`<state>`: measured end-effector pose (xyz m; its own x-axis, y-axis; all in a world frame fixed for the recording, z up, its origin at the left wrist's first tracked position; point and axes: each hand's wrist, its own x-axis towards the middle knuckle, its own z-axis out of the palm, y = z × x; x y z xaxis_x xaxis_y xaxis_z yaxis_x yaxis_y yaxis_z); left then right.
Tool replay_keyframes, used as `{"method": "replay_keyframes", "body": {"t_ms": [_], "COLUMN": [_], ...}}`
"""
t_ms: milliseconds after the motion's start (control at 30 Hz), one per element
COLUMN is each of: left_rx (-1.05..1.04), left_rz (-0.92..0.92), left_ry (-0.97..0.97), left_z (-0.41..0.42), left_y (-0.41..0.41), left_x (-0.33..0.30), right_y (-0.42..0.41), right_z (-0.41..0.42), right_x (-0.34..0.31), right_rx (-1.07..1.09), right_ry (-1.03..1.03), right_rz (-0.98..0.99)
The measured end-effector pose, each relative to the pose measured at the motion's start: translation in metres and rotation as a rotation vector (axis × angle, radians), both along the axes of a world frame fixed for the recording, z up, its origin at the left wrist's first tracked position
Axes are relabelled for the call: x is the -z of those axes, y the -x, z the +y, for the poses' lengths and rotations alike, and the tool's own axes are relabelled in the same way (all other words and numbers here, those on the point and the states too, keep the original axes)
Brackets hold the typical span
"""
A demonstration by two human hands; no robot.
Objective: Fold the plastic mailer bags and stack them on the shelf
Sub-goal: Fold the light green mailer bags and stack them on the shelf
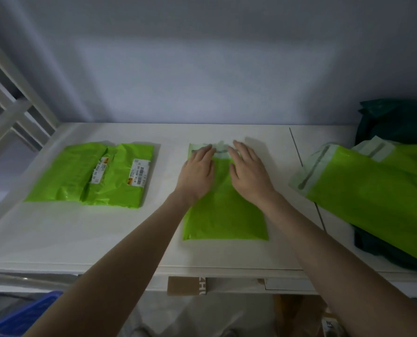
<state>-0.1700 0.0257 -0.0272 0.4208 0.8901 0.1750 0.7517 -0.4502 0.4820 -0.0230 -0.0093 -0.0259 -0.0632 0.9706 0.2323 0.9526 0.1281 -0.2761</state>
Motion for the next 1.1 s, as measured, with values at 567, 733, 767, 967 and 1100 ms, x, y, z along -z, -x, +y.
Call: {"method": "replay_keyframes", "body": {"t_ms": [567,733,767,967,1100], "left_rx": [-0.008,-0.126,-0.135,-0.251,-0.322], "left_rz": [0.341,0.357,0.365,0.379,0.275], "left_ry": [0.182,0.185,0.181,0.188,0.216], "left_z": [0.007,0.006,0.006,0.005,0.001], "left_y": [0.000,-0.001,-0.001,-0.002,-0.002], "left_x": [0.028,0.028,0.028,0.028,0.025], "right_y": [0.001,0.002,0.003,0.004,0.004], "right_z": [0.011,0.009,0.009,0.009,0.003], "right_x": [0.033,0.032,0.032,0.034,0.031], "right_rx": [0.127,0.259,0.274,0.338,0.450], "right_ry": [0.284,0.325,0.324,0.286,0.211], "right_rz": [-0.086,-0.074,-0.073,-0.014,0.071]}}
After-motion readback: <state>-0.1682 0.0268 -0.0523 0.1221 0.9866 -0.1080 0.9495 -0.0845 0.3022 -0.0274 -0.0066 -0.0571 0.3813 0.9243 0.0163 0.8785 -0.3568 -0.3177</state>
